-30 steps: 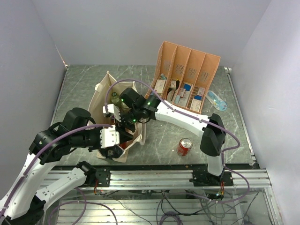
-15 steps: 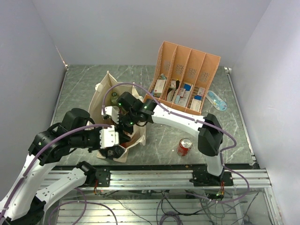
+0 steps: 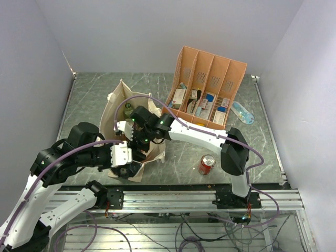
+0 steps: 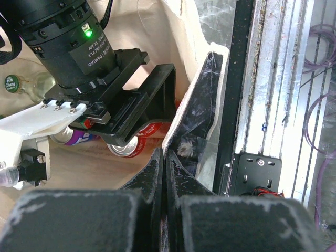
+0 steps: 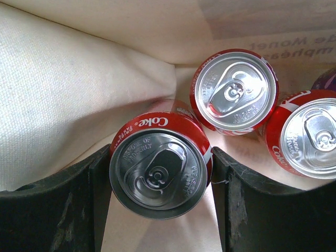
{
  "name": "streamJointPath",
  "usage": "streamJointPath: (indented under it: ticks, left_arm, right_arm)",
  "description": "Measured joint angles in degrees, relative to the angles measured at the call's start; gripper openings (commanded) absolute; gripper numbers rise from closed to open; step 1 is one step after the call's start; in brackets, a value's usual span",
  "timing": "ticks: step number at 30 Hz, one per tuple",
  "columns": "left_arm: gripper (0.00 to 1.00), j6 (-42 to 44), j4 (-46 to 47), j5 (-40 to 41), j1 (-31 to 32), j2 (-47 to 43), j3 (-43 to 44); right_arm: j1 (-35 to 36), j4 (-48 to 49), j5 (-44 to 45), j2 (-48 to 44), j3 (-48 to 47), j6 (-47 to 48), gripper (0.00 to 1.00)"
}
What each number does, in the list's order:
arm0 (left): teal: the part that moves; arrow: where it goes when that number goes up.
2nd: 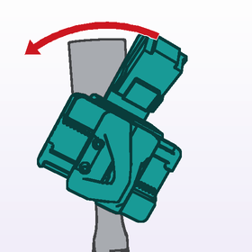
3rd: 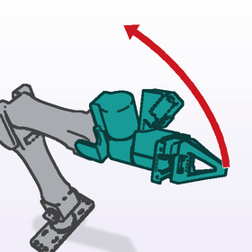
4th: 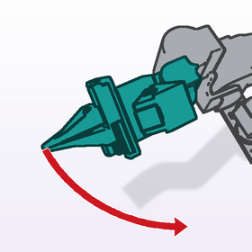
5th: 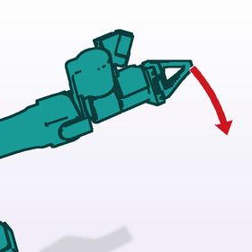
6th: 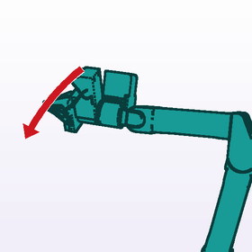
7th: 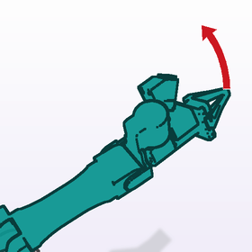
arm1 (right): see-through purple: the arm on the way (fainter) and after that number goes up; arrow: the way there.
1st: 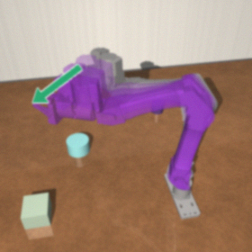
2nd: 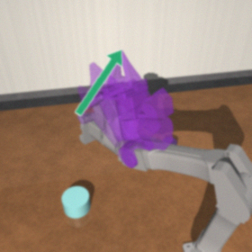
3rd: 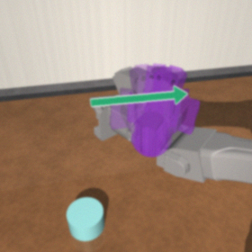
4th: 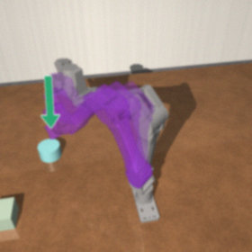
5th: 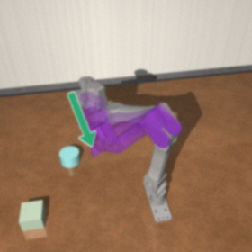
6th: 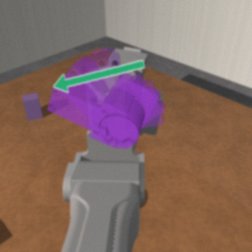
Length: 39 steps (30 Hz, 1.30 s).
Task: Place the beverage into the canvas bag
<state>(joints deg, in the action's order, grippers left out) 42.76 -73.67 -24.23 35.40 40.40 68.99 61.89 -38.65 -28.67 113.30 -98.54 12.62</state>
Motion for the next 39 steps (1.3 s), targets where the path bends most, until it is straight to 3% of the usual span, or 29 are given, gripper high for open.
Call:
streamJointPath:
  ticks: [22, 39]
  left_arm:
    - [0.07, -2.1, -1.4, 0.1, -1.2, -1.4, 0.7]
    - [0.07, -4.9, -1.5, -0.3, -2.7, -1.1, 2.9]
  right_arm:
    - [0.3, -2.5, 2.7, 4.1, -2.1, 1.6, 0.00]
    - [1.2, -8.3, 10.7, 6.7, -6.0, 2.0, 0.00]
